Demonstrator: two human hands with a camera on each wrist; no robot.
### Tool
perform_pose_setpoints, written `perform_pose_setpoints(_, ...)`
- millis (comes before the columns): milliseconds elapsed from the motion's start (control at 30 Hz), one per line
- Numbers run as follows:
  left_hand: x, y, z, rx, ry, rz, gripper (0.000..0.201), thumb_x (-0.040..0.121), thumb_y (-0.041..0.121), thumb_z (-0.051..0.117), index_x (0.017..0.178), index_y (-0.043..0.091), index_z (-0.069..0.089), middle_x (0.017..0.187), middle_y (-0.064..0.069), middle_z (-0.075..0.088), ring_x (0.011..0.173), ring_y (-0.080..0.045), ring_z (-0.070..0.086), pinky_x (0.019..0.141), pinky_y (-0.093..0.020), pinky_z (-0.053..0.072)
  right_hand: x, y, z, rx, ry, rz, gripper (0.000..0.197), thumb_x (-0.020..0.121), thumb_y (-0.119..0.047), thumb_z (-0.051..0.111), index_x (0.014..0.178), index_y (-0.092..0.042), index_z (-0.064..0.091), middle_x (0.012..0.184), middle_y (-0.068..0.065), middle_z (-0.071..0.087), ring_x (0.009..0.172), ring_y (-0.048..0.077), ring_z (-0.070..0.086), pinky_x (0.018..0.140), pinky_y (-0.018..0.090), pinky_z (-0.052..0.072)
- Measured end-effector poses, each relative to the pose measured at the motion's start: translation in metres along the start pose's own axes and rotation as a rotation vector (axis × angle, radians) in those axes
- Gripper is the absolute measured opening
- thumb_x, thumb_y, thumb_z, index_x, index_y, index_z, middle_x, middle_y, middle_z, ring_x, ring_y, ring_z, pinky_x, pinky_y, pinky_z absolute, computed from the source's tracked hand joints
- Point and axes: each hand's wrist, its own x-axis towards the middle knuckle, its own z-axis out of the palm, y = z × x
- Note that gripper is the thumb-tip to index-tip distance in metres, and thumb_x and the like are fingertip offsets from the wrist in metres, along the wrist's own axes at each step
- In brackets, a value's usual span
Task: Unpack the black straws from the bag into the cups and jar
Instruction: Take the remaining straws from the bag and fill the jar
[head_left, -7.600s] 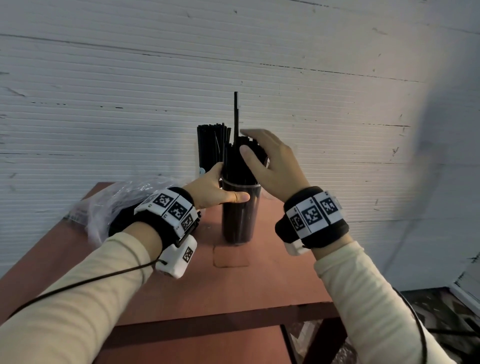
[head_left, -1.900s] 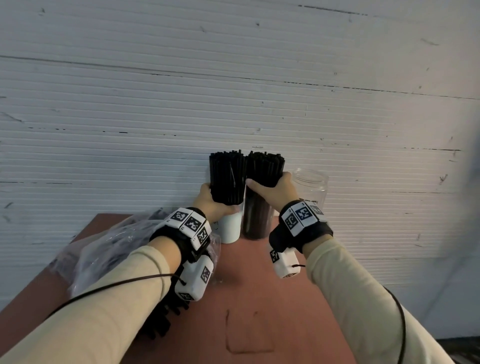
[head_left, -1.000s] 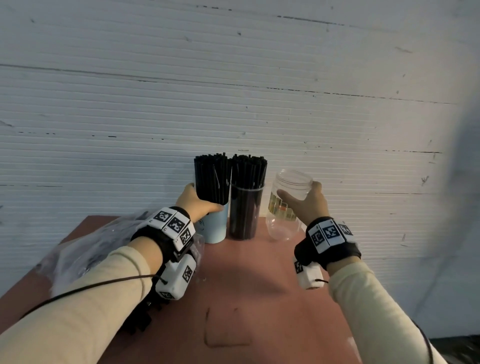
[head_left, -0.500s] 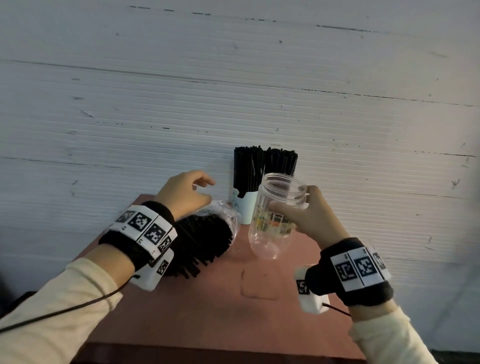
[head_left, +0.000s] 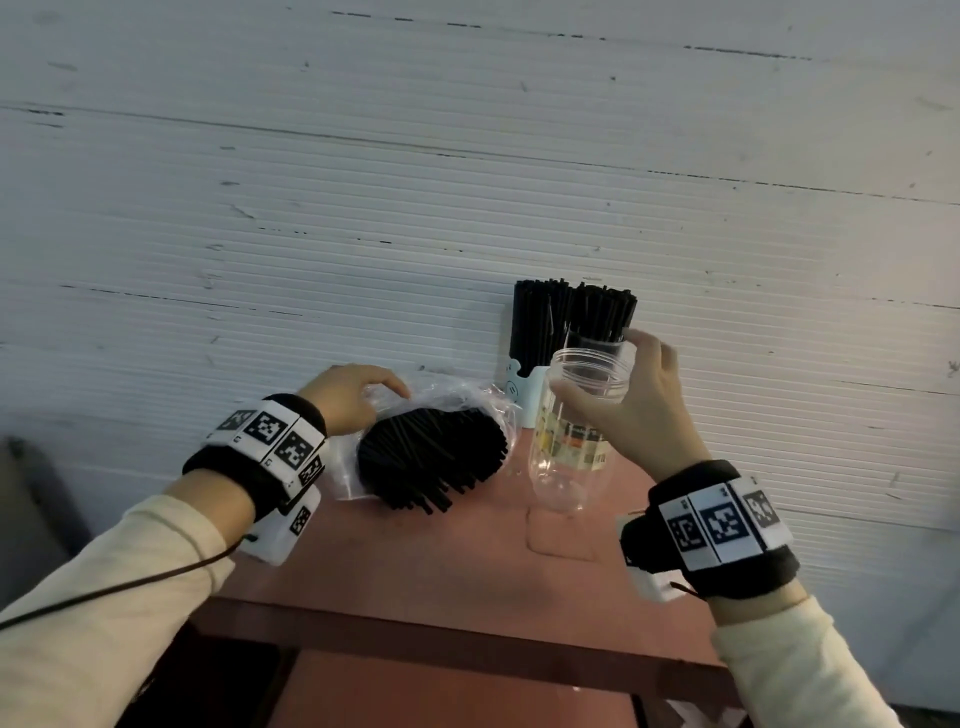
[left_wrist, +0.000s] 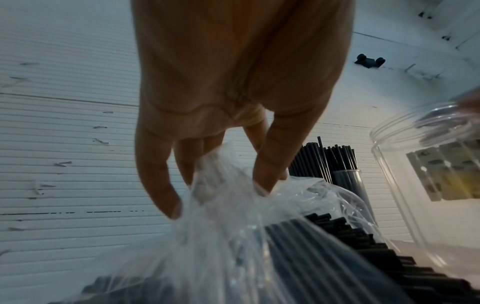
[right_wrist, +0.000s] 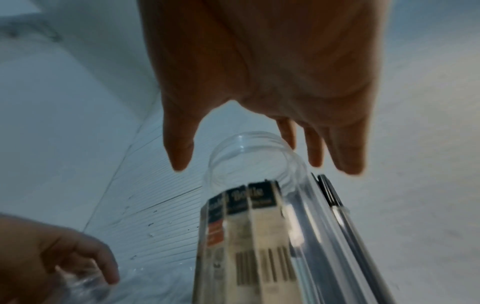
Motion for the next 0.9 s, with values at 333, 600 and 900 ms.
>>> perform_pose_setpoints(333,-0.003,-0.002,-0.012,-0.211,0.217,0.047,0.038,0.083,-0.004,0.058,0.103,0.026,0.071,0.126,0.002,0.064,0.125,-0.016,0.051,0.090,-0.021,0.038,0.011,-0.072,0.109,-0.258,-0.528,-0.331,0.023,0.095,-0.024,0.048,0.090,-0.012,0.067,0.094,0.004,0.069,0.084,0.019,0.060,0.080,0.032,0.048)
perform_pose_setpoints(600,-0.013,-0.021,-0.011,-0.076,-0.062,0.119,0.066,0.073,-0.004,0.073,0.130,0.028,0.058,0.136,0.004,0.049,0.114,-0.016,0.055,0.091,-0.014,0.044,0.040,-0.053,0.171,-0.705,-0.632,-0.198,0.065,0.093,-0.049,0.050,0.149,-0.024,0.030,0.150,0.010,0.038,0.133,0.033,0.042,0.109,0.045,0.034)
perform_pose_setpoints(900,-0.008,-0.035,-0.021,-0.072,0.183,0.057,0.061,0.081,-0.012,0.047,0.112,0.036,0.068,0.130,0.003,0.061,0.107,-0.022,0.060,0.067,-0.009,0.040,0.044,-0.053,0.181,-0.601,-0.759,-0.192,0.053,0.089,-0.031,0.059,0.138,-0.041,0.041,0.140,0.012,0.040,0.124,0.034,0.047,0.107,0.040,0.034)
